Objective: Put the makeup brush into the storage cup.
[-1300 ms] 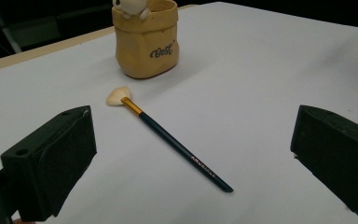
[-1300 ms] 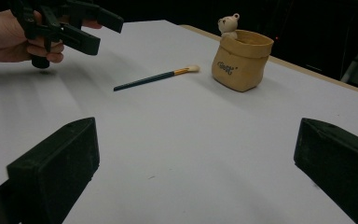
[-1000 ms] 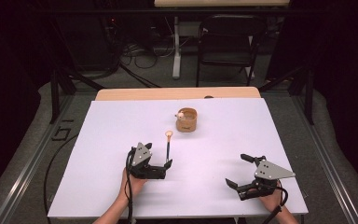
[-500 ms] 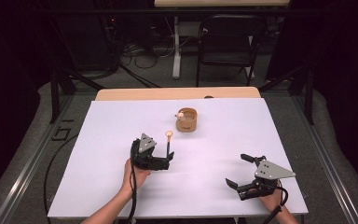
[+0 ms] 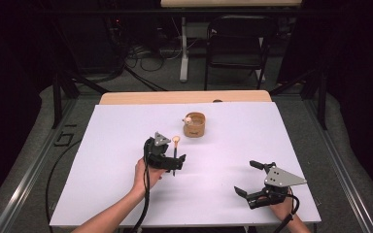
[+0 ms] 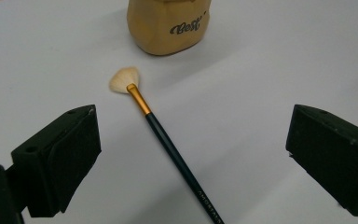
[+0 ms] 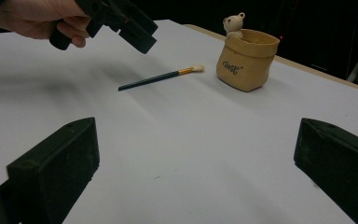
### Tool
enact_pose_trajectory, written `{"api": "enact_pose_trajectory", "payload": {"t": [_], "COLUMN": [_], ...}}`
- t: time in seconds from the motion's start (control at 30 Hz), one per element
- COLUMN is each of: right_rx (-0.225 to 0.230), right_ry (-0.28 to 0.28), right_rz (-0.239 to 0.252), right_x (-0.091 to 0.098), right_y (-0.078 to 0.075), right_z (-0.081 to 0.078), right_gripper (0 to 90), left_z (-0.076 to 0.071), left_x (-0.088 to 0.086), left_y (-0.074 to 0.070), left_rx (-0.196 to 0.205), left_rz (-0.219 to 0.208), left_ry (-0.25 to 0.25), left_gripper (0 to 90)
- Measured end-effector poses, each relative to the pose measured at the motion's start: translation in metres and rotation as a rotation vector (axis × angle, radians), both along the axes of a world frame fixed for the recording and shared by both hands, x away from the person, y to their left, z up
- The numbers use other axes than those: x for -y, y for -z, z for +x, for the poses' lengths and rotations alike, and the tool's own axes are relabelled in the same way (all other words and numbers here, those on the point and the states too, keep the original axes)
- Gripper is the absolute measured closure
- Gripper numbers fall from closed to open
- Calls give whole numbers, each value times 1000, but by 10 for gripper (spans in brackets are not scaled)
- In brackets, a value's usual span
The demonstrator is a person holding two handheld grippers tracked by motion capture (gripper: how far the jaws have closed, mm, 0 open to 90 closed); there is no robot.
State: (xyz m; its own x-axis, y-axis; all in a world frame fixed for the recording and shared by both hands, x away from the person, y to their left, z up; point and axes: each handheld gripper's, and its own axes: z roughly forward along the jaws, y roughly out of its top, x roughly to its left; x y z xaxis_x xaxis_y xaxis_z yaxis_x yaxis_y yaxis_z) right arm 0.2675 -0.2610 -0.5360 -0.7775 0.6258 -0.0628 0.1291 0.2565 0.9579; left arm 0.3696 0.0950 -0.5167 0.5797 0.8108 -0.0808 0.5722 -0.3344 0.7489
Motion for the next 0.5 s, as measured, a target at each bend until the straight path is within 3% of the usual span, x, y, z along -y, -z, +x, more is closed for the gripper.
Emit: {"api": "enact_pose_trajectory", "payload": {"t": [0.07, 0.17, 0.27, 0.3, 0.33, 0.47, 0.5], "right_rx": [3, -1, 4, 1, 1, -7, -8], "right_ry": [1, 3, -2, -2, -2, -2, -2], "right_rz": [5, 5, 4, 1, 1, -2, -1], "right_x": [1, 1, 1, 0, 0, 0, -1], "right_y": [0, -1, 0, 0, 0, 0, 0], "right_z": [0, -1, 0, 0, 0, 0, 0], "right_gripper": [0, 0, 0, 0, 0, 0, 0], "left_z": [4, 12, 16, 20, 20, 26, 30], "left_x": [2, 6, 8, 10, 10, 13, 13], "left_y": [-2, -6, -8, -9, -9, -9, -9], "left_rx": [-25, -66, -87, -125, -125, -197, -232], "left_rz": [-4, 32, 37, 32, 32, 21, 20], "left_ry": [-15, -50, -67, -72, -72, -101, -120], "left_gripper": [24, 23, 22, 20, 18, 8, 8]}}
